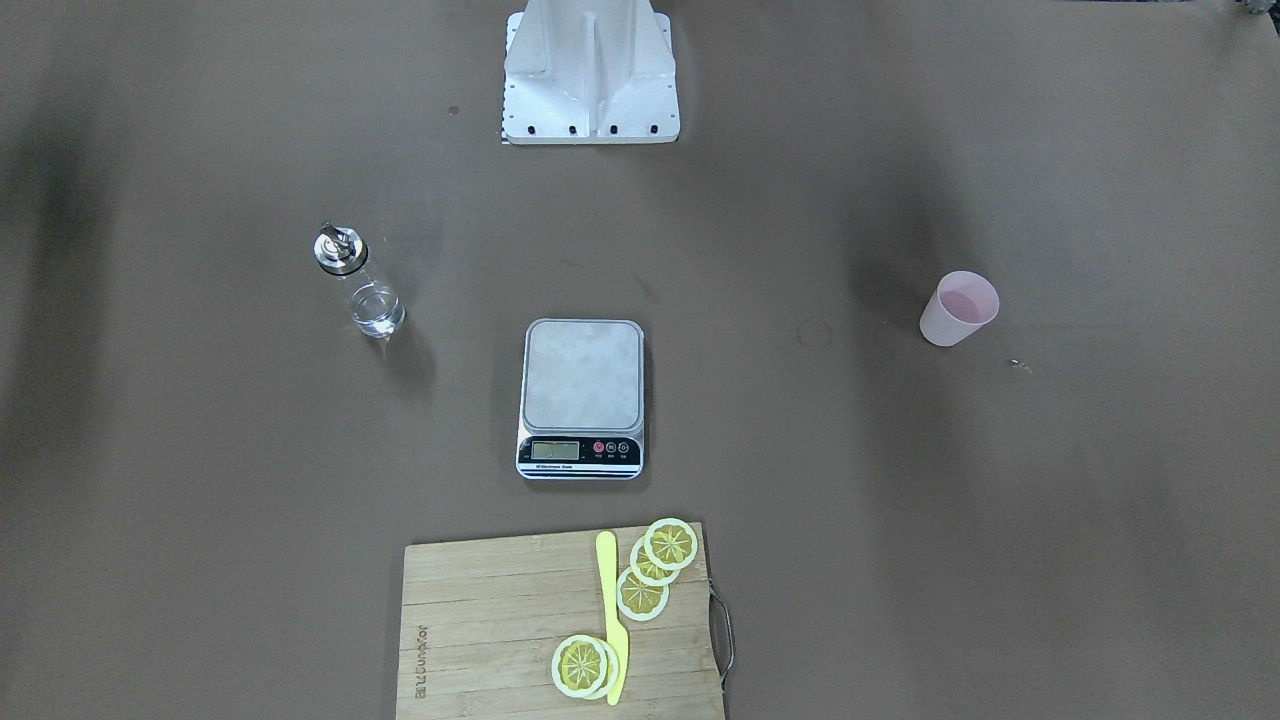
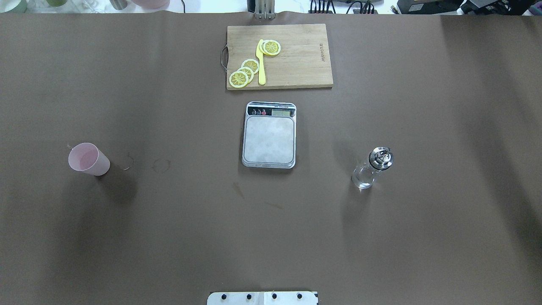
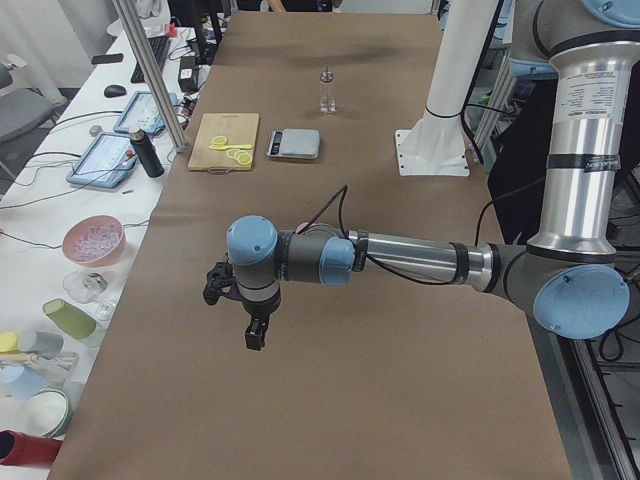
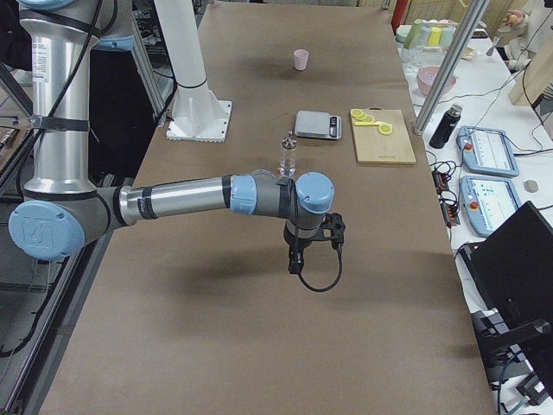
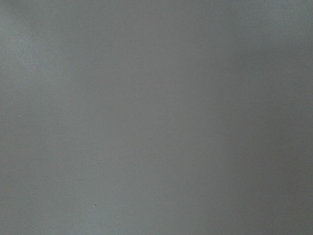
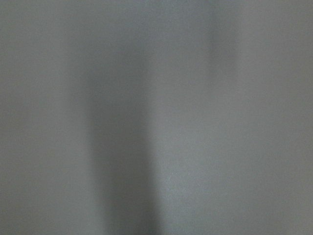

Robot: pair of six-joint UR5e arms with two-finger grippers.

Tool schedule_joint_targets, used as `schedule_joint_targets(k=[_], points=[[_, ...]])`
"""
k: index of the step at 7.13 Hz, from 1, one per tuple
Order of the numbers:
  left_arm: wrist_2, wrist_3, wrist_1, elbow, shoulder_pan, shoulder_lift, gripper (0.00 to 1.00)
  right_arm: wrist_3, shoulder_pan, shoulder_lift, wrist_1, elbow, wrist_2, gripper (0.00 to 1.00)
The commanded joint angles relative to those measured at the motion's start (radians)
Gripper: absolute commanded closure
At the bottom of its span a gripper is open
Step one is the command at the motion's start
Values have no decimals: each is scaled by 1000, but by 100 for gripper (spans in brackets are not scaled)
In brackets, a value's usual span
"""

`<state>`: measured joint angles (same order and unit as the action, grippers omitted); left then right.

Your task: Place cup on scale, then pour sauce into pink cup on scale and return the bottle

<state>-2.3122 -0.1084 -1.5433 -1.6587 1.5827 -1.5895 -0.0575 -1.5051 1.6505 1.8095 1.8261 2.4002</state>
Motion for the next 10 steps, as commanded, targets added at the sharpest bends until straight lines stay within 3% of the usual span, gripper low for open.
schedule_joint_targets(k=[1, 2, 3, 6, 8, 9, 10], points=[[-4, 6, -14, 0, -1, -1, 2, -1, 0, 5, -2, -1, 3, 0], [-6, 12, -9, -9, -1, -4, 2, -1, -1, 3, -2, 2, 4, 0], [-4, 158, -6, -48, -33, -41, 2, 5, -3, 2, -2, 15, 0, 0], [5, 653, -15, -214, -331, -116, 2, 4, -3, 3, -2, 21, 14, 0], [72, 971, -204, -185, -545, -159, 2, 11, -4, 9, -1, 48, 17, 0], [98, 1018, -307, -132, -585, -147, 2, 11, -3, 9, -1, 50, 20, 0], [106, 1015, -331, -116, -595, -121, 2, 11, -4, 9, -1, 50, 23, 0]])
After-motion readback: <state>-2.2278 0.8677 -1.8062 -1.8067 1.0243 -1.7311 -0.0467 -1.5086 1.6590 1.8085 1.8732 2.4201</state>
